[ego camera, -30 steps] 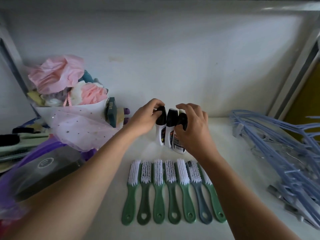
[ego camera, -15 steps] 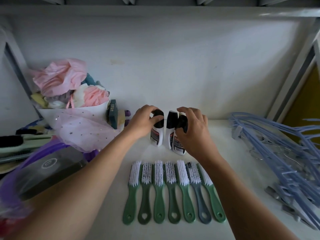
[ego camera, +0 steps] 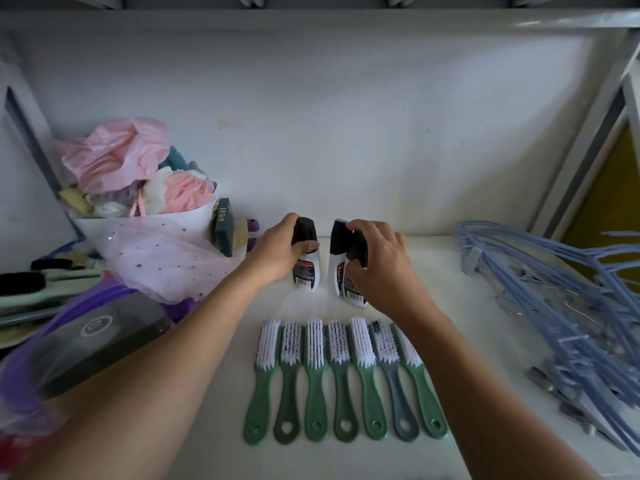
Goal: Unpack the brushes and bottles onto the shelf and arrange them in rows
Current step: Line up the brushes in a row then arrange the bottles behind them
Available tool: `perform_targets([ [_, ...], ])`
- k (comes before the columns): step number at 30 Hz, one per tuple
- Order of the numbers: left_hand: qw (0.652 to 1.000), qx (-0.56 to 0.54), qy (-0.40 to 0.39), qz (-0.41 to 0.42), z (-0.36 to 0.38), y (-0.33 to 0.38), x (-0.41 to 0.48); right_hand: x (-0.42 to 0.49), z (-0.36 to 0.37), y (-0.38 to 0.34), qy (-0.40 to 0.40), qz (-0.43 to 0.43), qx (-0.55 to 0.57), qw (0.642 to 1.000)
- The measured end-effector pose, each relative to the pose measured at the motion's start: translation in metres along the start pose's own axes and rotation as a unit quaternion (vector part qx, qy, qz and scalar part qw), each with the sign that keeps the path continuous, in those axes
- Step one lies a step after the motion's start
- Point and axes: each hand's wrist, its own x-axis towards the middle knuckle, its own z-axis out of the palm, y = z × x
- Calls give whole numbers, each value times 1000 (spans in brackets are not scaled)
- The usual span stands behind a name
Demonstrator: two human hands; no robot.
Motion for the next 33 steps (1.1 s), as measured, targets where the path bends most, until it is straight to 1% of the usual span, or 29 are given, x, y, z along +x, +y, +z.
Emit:
perform_targets([
  [7, 999, 5, -35, -13, -15, 0, -16, -3, -5, 2, 6, -17, -9, 1000],
  [10, 996, -50, -59, -44, -22, -8, -25, -3, -7, 1, 6, -11, -9, 1000],
  [12, 991, -110, -43, -65, -23, -10, -32, -3, -7, 1, 9, -8, -8, 1000],
  [14, 986, -151, -22, -70, -20, -7, -39, -4, -8, -1, 15, -10, -7, 1000],
  [15, 987, -151, -7, -59, -17, -5, -41, -4, -9, -1, 19, -10, -6, 1000],
  [18, 993, -106, 47, 0, -9, 2, -43, -3, -13, 0, 27, -10, 1, 1000],
  [20, 993, -91, 65, 20, -7, 3, -40, -3, -15, 2, 26, -10, 3, 1000],
  [24, 995, -75, 59, -5, -9, 1, -36, -2, -16, 5, 18, -18, 4, 1000],
  [26, 997, -68, 43, -7, -9, -4, -34, -2, -16, 6, 14, -25, 5, 1000],
  [29, 997, -81, 16, -11, -11, -7, -36, -1, -15, 10, 13, -29, 10, 999],
  [33, 994, -109, 8, -18, -12, -12, -39, 1, -11, 13, 16, -35, 15, 999],
])
